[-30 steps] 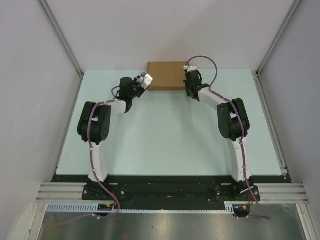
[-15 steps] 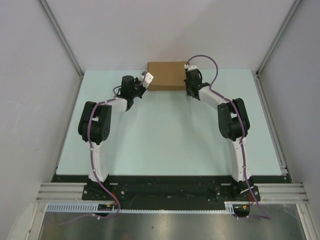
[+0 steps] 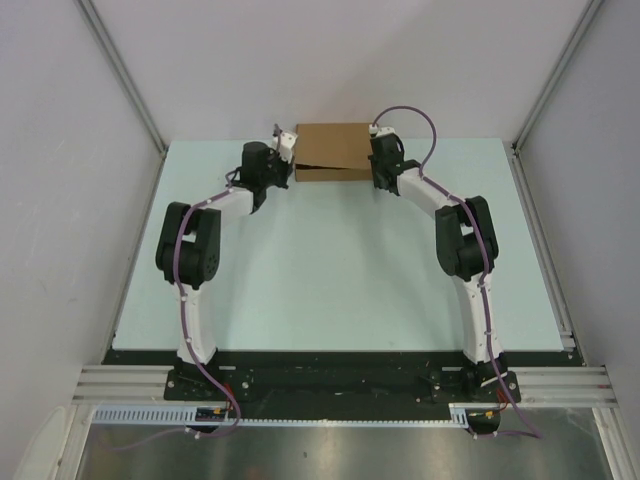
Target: Fold the paper box
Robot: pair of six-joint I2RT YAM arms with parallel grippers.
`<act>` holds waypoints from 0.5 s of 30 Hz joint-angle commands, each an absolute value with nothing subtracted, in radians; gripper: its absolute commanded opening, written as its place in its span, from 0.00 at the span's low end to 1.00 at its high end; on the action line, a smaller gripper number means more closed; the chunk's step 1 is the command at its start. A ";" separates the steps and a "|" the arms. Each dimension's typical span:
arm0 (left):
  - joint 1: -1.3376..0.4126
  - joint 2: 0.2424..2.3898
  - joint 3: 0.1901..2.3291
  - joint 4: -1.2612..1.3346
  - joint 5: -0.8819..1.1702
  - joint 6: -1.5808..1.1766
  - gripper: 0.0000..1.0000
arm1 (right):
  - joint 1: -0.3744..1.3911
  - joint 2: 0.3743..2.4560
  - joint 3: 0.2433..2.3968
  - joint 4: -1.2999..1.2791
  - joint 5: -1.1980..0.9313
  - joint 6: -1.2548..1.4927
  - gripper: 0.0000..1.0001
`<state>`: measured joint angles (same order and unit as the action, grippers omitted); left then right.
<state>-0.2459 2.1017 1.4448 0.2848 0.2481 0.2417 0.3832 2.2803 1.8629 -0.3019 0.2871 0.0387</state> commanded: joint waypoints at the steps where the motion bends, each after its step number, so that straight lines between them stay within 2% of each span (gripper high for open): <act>1: -0.253 2.065 1.471 0.344 0.331 0.060 0.00 | 0.397 2.301 1.927 -0.247 0.252 0.072 0.00; 15: -0.261 2.120 1.454 0.446 0.268 -0.109 0.00 | 0.393 2.321 1.925 -0.221 0.219 0.118 0.00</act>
<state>-0.2417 2.1059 1.4399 0.3378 0.2337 -0.0242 0.3817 2.2898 1.8744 -0.3202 0.2783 0.0826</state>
